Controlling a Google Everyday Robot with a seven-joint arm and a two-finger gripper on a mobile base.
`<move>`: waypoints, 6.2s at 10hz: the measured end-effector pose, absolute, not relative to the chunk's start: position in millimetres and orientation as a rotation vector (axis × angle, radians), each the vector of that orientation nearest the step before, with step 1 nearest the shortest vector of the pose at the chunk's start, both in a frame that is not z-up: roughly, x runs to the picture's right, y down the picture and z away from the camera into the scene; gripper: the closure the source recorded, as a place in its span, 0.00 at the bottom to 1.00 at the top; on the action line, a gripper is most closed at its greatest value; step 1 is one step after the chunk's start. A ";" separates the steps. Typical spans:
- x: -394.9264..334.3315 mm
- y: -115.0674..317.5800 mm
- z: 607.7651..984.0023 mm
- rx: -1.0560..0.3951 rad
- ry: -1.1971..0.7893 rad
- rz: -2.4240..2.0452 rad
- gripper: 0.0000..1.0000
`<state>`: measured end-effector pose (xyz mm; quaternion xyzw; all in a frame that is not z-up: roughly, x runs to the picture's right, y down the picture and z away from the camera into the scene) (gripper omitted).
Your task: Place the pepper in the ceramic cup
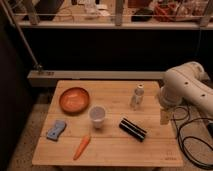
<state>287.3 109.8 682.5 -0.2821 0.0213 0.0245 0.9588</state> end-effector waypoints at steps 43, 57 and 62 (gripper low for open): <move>58.3 151.2 667.6 -0.536 -0.284 -0.379 0.20; -25.4 177.6 697.4 -0.509 -0.425 -0.553 0.20; -43.7 184.8 710.4 -0.495 -0.461 -0.614 0.20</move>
